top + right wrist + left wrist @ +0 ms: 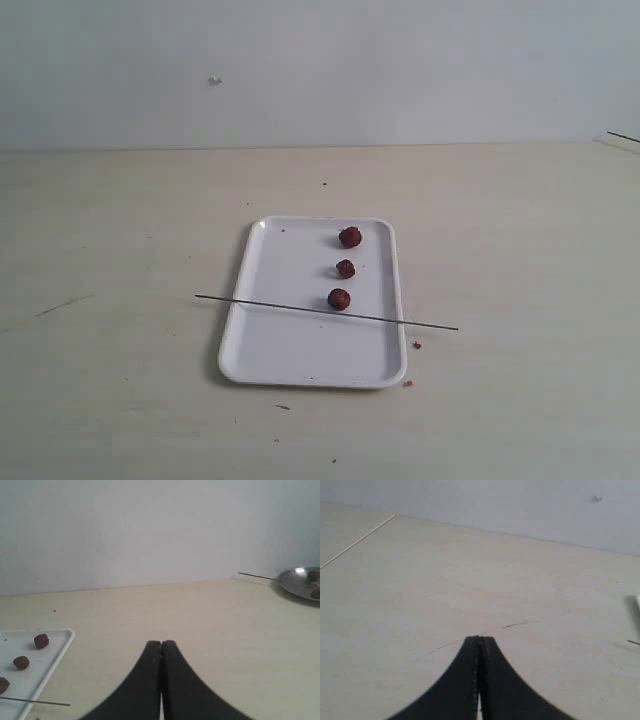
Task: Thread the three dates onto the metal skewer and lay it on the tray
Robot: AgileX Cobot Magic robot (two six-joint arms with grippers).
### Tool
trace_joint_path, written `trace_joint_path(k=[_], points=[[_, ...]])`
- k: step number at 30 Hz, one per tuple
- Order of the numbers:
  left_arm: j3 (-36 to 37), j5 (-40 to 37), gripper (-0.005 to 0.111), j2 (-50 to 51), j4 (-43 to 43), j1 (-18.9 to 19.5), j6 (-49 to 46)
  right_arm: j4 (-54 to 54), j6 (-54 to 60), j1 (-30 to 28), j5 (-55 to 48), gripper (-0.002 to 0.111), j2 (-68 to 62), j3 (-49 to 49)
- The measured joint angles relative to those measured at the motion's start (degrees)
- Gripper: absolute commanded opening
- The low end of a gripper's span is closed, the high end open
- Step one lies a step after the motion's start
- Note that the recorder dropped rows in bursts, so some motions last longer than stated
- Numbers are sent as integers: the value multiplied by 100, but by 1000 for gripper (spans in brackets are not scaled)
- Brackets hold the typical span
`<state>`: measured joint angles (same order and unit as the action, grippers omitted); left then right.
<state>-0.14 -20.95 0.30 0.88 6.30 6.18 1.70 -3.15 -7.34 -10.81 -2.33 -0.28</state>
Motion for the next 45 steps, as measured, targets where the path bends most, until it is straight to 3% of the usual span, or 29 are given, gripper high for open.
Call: trace_joint_path(k=[26,34,39,45], points=[[0,0,0,0,0,0,0,0,0,0,34,0,0,0],[0,0,0,0,0,0,0,11,-35,0,1228,0,0,0],[0,0,0,0,0,0,0,330,-1321,0,2309,0,0,0],[0,0,0,0,0,0,0,-933,-2697,0,2537,0,-453,-555]])
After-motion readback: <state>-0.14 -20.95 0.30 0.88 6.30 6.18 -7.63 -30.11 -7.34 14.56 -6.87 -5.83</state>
